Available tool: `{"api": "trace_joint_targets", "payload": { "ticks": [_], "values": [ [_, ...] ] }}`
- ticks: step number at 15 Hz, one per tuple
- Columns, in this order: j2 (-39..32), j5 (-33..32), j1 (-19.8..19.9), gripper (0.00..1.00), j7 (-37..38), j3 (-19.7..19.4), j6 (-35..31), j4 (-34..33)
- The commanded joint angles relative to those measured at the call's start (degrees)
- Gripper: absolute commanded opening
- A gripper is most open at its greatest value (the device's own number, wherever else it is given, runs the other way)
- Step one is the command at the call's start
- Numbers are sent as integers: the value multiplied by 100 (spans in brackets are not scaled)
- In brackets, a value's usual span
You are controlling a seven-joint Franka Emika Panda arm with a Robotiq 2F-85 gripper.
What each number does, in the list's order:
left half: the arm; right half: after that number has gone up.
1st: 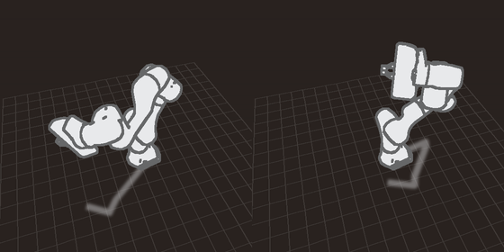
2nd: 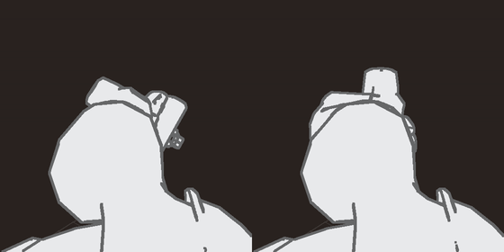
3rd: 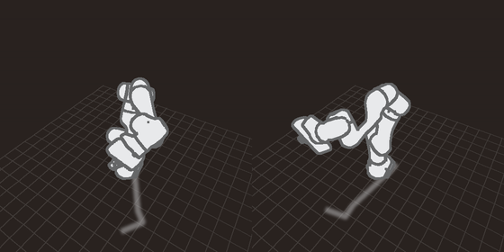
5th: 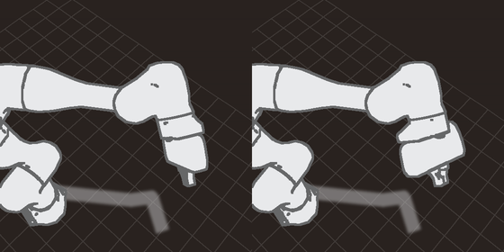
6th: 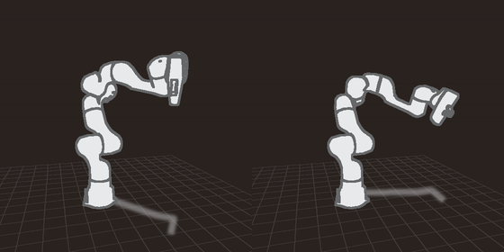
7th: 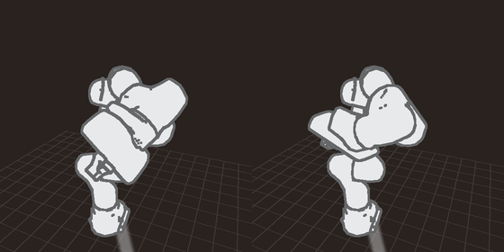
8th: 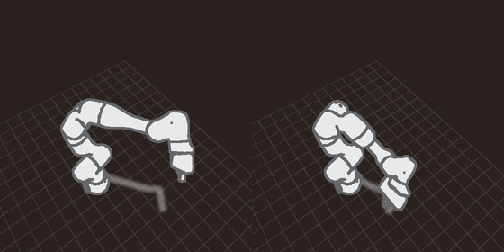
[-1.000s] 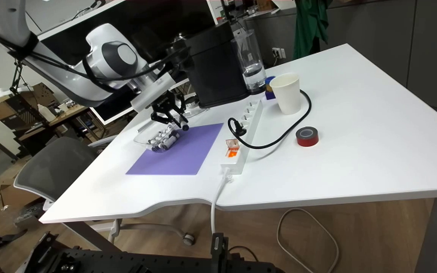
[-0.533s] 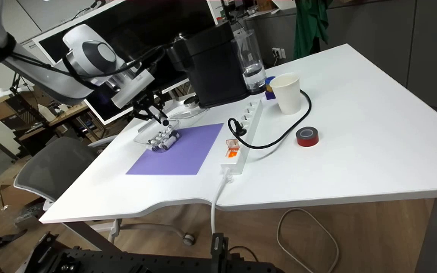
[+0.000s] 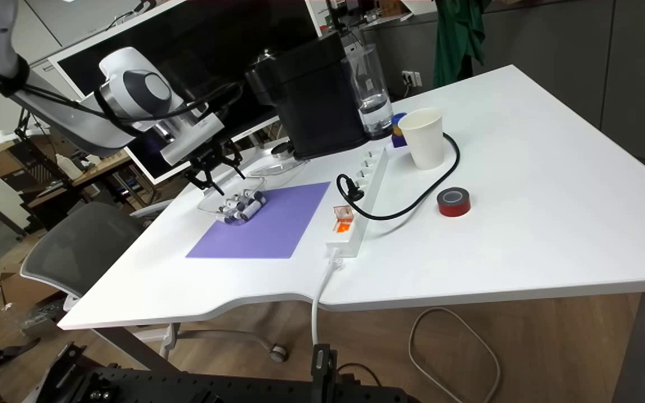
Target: Put the bottle on the table inside the clear container on the left
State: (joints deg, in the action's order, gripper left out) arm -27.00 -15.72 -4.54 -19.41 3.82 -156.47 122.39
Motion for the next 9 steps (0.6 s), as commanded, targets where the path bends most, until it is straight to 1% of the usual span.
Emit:
{"api": "trace_joint_targets", "payload": {
  "ticks": [1, 3, 5, 7, 9],
  "values": [
    [205, 234, 273, 98, -136, 134, 390, 80],
    [458, 547, 420, 100, -163, 248, 733, 254],
    [771, 1297, 664, 100, -231, 523, 1302, 434],
    [1140, 1643, 674, 100, -137, 488, 1969, 637],
    [1419, 1934, 685, 100, -210, 430, 2688, 761]
  ]
}}
